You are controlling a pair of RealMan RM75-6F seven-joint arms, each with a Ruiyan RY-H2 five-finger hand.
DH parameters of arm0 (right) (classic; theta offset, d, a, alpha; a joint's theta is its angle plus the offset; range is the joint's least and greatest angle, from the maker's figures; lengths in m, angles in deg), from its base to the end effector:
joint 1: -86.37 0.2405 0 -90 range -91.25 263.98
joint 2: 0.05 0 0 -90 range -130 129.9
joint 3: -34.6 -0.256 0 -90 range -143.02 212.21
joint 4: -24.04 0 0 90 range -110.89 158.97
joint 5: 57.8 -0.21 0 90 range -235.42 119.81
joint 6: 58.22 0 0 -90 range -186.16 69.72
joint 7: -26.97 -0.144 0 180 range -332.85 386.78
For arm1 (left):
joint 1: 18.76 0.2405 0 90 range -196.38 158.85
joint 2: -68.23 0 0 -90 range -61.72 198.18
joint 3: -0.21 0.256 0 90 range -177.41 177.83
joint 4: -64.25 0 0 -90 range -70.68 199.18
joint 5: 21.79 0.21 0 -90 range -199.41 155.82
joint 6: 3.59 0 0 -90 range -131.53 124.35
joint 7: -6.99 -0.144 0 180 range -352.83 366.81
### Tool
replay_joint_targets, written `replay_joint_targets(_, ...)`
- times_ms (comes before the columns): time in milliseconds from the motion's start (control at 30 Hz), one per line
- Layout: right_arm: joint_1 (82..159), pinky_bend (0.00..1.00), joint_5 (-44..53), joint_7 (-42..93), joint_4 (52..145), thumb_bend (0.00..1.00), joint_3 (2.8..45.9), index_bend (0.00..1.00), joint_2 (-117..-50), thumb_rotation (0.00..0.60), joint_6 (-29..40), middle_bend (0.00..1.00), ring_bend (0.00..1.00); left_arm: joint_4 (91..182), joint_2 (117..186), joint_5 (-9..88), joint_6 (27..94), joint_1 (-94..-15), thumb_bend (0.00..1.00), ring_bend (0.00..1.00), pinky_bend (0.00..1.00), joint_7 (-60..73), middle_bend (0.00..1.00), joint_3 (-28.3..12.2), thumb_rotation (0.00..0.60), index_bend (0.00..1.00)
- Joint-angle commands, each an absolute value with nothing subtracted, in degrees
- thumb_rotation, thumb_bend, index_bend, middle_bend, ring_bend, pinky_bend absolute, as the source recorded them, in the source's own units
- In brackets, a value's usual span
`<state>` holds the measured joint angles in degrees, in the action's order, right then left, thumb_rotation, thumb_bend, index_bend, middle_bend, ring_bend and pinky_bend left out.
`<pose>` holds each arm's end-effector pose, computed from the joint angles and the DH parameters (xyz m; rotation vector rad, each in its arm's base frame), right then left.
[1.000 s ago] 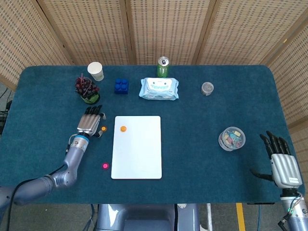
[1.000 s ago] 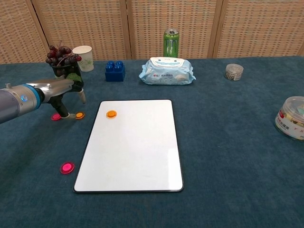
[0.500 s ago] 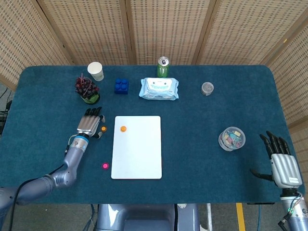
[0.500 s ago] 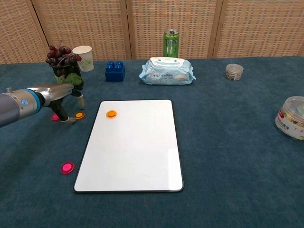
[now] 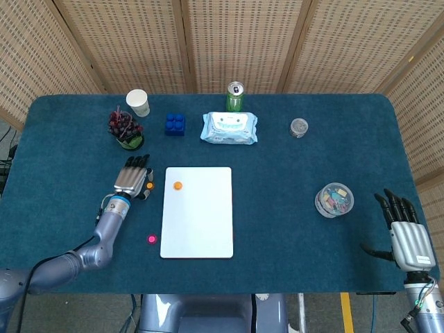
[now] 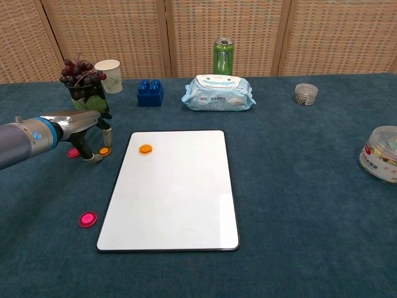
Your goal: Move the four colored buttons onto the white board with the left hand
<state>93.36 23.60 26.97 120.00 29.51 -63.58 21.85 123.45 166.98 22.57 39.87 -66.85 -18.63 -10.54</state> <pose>-0.3034 -0.1990 0.1541 1.3552 -0.9958 0.9136 -0.2104 0.4015 -0.0466 -1.7281 -1.0468 -0.5720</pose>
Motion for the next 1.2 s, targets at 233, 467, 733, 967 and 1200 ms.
replay_joint_targets(233,93.4,0.0,23.6,26.9,120.1,0.05,29.5,0.01,-63.5,0.6,21.8,0.0,0.0,127.1,164.9,24.2,42.2,-66.7,0.37,0.0,0.0,-17.9,0.0,-11.5,0.6,0.53)
replay_joint_targets(467,93.4,0.0,23.5,26.8,120.2,0.05,29.6,0.01,-63.5,0.6,21.7,0.0,0.0,135.7,161.9,27.6,45.4,-66.7,0.36,0.0,0.0,-18.8,0.0,-11.5,0.6,0.53)
replay_joint_targets(733,93.4,0.0,23.5,26.6,120.2,0.05,29.6,0.01,-63.4,0.6,21.6,0.0,0.0,138.5,164.2,27.5,45.2,-69.1,0.36,0.0,0.0,-21.7,0.0,-11.5,0.6,0.53)
replay_joint_targets(967,93.4,0.0,23.3,26.0,120.2,0.05,29.6,0.01,-63.4,0.6,21.4,0.0,0.0,131.4,169.8,23.6,42.5,-73.7,0.36,0.0,0.0,-24.3,0.0,-13.6,0.6,0.53)
replay_joint_targets(1200,93.4,0.0,22.6,25.0,120.2,0.05,29.4,0.01,-63.2,0.6,20.8,0.0,0.0,124.4,174.2,21.1,40.8,-77.0,0.37,0.0,0.0,-25.8,0.0,-15.0,0.6,0.53)
